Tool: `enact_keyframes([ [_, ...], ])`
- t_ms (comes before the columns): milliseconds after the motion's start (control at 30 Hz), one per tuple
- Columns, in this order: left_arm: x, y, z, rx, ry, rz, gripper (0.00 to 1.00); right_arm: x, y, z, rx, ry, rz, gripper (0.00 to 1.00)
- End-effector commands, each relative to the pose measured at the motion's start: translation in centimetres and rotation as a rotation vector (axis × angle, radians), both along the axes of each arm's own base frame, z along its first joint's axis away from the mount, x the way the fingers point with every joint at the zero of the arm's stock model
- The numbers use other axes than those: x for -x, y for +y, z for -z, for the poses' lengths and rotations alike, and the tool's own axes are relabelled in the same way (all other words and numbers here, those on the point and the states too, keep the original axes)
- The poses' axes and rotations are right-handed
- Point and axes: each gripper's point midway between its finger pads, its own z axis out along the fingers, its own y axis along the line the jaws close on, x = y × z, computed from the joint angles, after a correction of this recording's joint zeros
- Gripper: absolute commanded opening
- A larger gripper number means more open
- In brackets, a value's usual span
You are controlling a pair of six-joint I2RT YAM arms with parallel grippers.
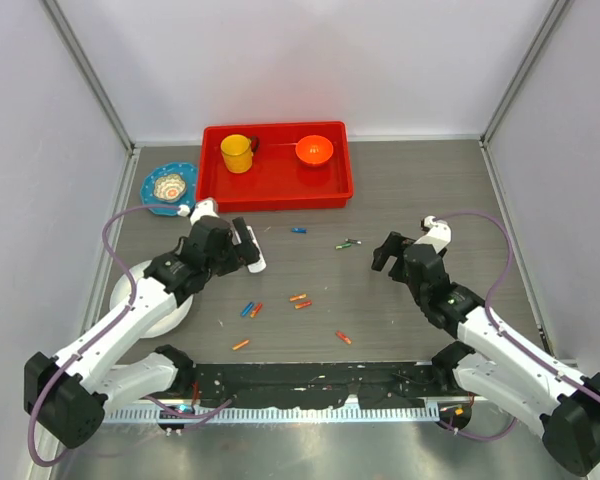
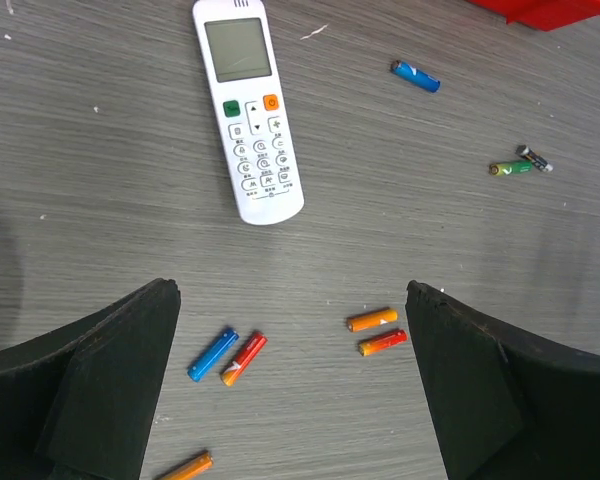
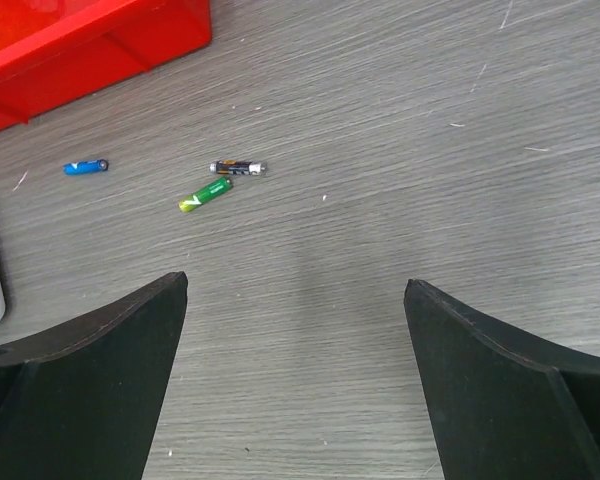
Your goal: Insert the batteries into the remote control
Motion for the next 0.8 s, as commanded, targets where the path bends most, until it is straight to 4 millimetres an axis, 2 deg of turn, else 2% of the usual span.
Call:
enact_keyframes([
  [0, -0.7, 0.5, -1.4, -0.003, -0.072, -0.019, 1.00, -1.1, 0.0, -3.2, -0.070, -0.068, 0.057, 0.95],
  [33, -0.8, 0.7, -1.4, -0.016, -0.076, -0.019, 1.00, -0.8, 1.2, -3.5, -0.060, -0.070, -0.031, 0.95],
  [100, -0.9, 1.4, -0.5, -0.050, -0.064, -0.044, 1.00, -0.6, 2.2, -4.2, -0.069, -0.093, -0.104, 0.96],
  [300, -1.3, 1.6, 1.9, -0.128, 0.064, -0.075, 1.00, -0.5, 2.6, -4.5, -0.061, -0.066, -0.127, 0.96],
  [333, -1.7, 1.4, 1.3, -0.124, 0.064, -0.084, 1.00, -0.4, 2.7, -4.5, -0.060, -0.064, -0.135, 0.95],
  [367, -1.8, 1.2, 1.9, -0.136, 0.089, -0.079, 1.00, -0.3, 2.6, -4.4, -0.056, -0.058, -0.134, 0.95],
  [433, -2.0, 0.7, 1.9, -0.122, 0.092, -0.065, 1.00, -0.2, 2.6, -4.2, -0.053, -0.057, -0.138, 0.95],
  [500, -2.7, -0.1, 1.0, -0.081, 0.038, -0.045, 1.00, 0.0, 2.5, -4.0, -0.047, -0.053, -0.144, 0.96],
  [567, -2.6, 0.0, 1.2, -0.052, -0.006, -0.048, 1.00, 0.1, 2.6, -3.9, -0.043, -0.045, -0.154, 0.96],
  [600, -3.4, -0.6, -0.7, 0.013, -0.097, -0.053, 1.00, 0.1, 2.7, -4.0, -0.040, -0.042, -0.158, 0.96],
  [633, -3.3, -0.5, -0.1, 0.027, -0.103, -0.056, 1.00, 0.2, 2.7, -3.9, -0.041, -0.037, -0.161, 0.96],
  [733, -3.9, -1.3, -0.7, 0.065, -0.115, -0.028, 1.00, 0.2, 3.1, -3.7, -0.045, -0.026, -0.179, 0.95],
  [767, -3.9, -0.8, 0.2, 0.041, -0.069, -0.060, 0.98, 0.2, 3.2, -3.7, -0.051, -0.027, -0.180, 0.96],
])
